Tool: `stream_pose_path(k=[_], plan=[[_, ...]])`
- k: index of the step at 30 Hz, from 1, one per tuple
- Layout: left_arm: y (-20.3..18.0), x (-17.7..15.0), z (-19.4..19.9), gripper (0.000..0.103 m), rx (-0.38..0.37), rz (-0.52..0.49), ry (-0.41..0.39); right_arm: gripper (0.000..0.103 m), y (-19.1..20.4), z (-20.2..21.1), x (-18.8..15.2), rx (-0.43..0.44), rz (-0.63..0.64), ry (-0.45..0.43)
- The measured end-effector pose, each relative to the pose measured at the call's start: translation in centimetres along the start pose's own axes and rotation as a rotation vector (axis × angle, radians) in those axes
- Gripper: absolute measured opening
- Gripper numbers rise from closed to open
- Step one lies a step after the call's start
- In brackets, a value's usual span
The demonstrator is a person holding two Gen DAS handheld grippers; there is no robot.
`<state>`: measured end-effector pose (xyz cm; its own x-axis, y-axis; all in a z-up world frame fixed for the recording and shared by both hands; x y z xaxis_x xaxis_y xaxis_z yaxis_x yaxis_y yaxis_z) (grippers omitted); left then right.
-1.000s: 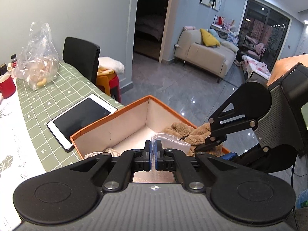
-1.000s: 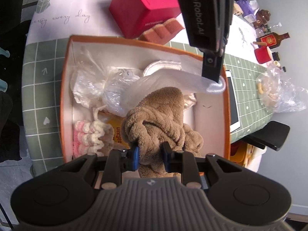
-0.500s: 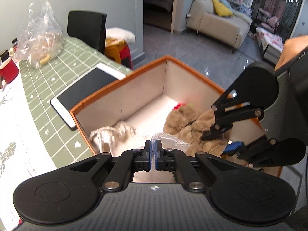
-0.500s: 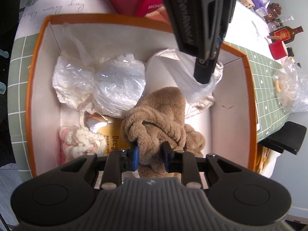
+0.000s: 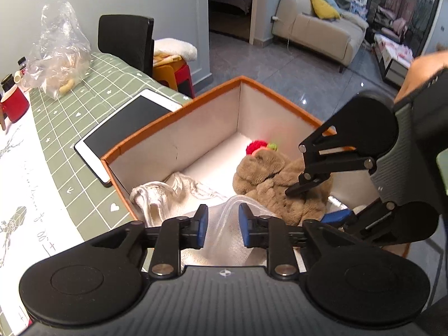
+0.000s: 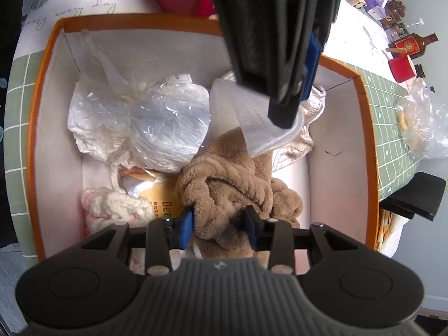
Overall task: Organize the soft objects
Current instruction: 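Lower the towel and mesh bag into the orange box and open both tools, then withdraw both tools from the orange box back over the table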
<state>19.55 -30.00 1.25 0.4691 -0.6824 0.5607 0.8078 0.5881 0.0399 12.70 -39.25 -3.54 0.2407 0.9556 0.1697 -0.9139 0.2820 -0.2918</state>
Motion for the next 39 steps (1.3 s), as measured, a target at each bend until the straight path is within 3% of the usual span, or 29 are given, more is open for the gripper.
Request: stream_pose_path(k=[10,22,29,39], plan=[[2.1,0.0,5.4,0.041,0.031,0.026,-0.066,0.05,-0.3,4.3,0.1,-0.076,-0.021,-0.007],[3.5,-1.2,8.5,0.049,0.072,0.016,-0.084,0.055,0.6,7.5,2.8,-0.102,0.003,-0.047],[6.0,-4.2,10.6,0.05,0.121,0.049,-0.079,0.058,1.7,9.2,5.5,-0.091,0.029,-0.112],[10.2,-12.3,14.7,0.051,0.156,0.148,-0.08,0.063,2.8,8.2,12.1,0.009,0.017,-0.212]])
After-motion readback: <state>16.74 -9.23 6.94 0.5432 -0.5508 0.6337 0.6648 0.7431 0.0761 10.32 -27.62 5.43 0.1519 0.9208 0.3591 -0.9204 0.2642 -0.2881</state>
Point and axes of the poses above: each gripper's, at about its wrist camera, not at the fingertips, and z roughly against the way its jaws point, y to its left, x to its top, the point moved 4 cm from there along -z, roughly the way its jaws point, and after that the axes turned 5 degrees about -z, right-handed, at the moved point
